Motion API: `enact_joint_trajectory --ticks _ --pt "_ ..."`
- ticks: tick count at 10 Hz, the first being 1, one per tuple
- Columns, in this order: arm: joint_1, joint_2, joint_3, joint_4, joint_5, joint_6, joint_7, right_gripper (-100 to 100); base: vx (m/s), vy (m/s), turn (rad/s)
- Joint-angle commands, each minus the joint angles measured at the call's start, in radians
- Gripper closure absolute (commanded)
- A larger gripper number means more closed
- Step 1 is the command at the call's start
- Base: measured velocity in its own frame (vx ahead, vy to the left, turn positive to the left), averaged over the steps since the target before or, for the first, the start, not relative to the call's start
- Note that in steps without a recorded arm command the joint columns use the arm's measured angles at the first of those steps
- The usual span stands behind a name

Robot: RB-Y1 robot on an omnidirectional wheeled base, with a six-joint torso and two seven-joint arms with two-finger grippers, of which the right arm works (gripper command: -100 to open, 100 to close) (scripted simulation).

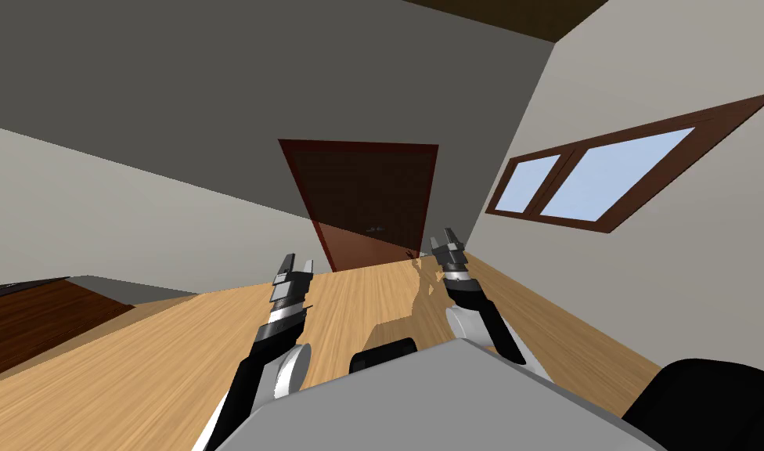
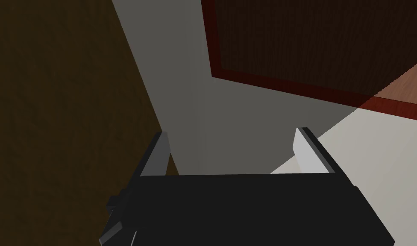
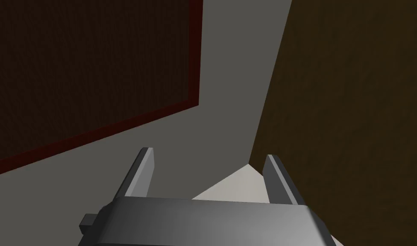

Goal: Pull the door open

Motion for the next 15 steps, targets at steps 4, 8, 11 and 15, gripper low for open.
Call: enact_joint_trajectory --ticks 4,8,11,15 --pt "-0.023 -0.019 -0.014 0.081 0.008 -0.025 -0.009 -100 0.089 0.024 0.027" --pt "-0.048 -0.036 -0.03 0.169 0.016 -0.052 -0.019 -100 0.1 0.022 0.03" --pt "-0.063 -0.046 -0.039 0.225 0.022 -0.069 -0.025 -100 0.086 0.009 0.025" --pt "-0.086 -0.06 -0.053 0.304 0.03 -0.094 -0.034 -100 0.086 0.024 0.028"
